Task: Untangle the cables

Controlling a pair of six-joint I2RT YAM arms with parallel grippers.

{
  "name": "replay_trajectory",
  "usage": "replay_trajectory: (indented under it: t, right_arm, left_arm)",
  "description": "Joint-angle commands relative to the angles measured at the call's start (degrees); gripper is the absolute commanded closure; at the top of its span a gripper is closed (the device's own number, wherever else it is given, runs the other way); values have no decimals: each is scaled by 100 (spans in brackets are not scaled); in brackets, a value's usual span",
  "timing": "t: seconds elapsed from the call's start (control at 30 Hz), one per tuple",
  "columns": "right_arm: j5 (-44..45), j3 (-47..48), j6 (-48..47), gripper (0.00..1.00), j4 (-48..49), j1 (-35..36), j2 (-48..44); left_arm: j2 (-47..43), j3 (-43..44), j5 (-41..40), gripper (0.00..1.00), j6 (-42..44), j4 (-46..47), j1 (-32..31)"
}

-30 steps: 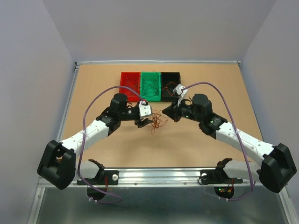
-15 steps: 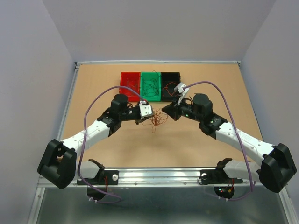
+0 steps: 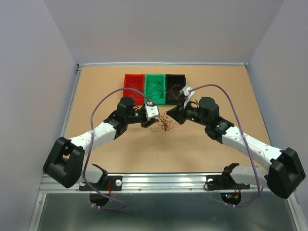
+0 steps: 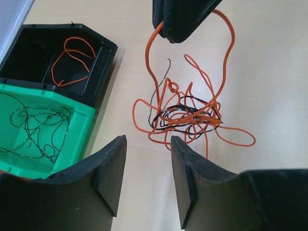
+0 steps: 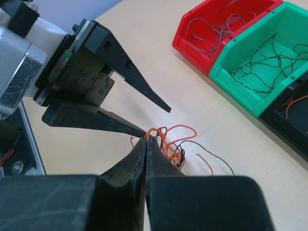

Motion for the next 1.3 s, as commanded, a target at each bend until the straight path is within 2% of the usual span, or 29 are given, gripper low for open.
replay_trajectory:
  t: [0.0, 0.17, 0.27, 0.33, 0.37, 0.4, 0.47, 0.5, 0.53, 0.63, 0.77, 0.97, 1.0, 1.1, 1.23, 1.27]
  right_arm:
    - [-76, -68, 54, 99, 395, 19, -159]
    - [-217, -68, 45, 100, 395, 19, -159]
    - [-226, -59, 45, 100, 403, 27, -133]
    - [-234, -42, 54, 99, 403, 19, -106]
    - [-252, -42, 45, 99, 403, 19, -98]
    - [-217, -42, 45, 100, 403, 19, -97]
    - [-129, -59, 53, 99, 403, 19, -106]
    - [89, -77, 71, 100, 386, 19, -141]
    - [265, -103, 80, 99, 342, 19, -176]
    - [1266, -112, 150, 99, 9, 19, -387]
    - [2269, -252, 282, 99, -326, 19, -773]
    - [2341, -332, 168, 99, -703, 19, -1021]
    - [2315, -314, 81, 90, -791, 19, -986]
    - [2166, -271, -78, 76, -844, 27, -749]
    - [1299, -130, -411, 45, -801, 19, -502]
    - [1104, -95, -482, 43, -766, 19, -432]
  left_arm:
    - [54, 127, -44, 44, -75, 291, -49]
    - [282, 286, 148, 36, -110, 309, -66]
    - [362, 347, 280, 36, -145, 317, -75]
    - [406, 417, 342, 43, -233, 352, -66]
    - [423, 444, 368, 49, -259, 370, -75]
    - [441, 461, 369, 62, -294, 396, -75]
    - [467, 523, 176, 82, -435, 449, -75]
    - [459, 532, 36, 97, -479, 493, -75]
    - [406, 506, -348, 100, -549, 528, -66]
    - [187, 243, -1026, 100, -550, 765, -58]
    - [-7, 93, -1353, 100, -584, 845, -49]
    - [-112, 128, -1477, 100, -620, 792, -49]
    - [-130, 128, -1460, 100, -629, 757, -40]
    - [-306, 119, -1337, 100, -585, 678, -40]
    - [-630, 128, -907, 100, -532, 397, -40]
    - [-683, 136, -845, 100, -532, 353, -40]
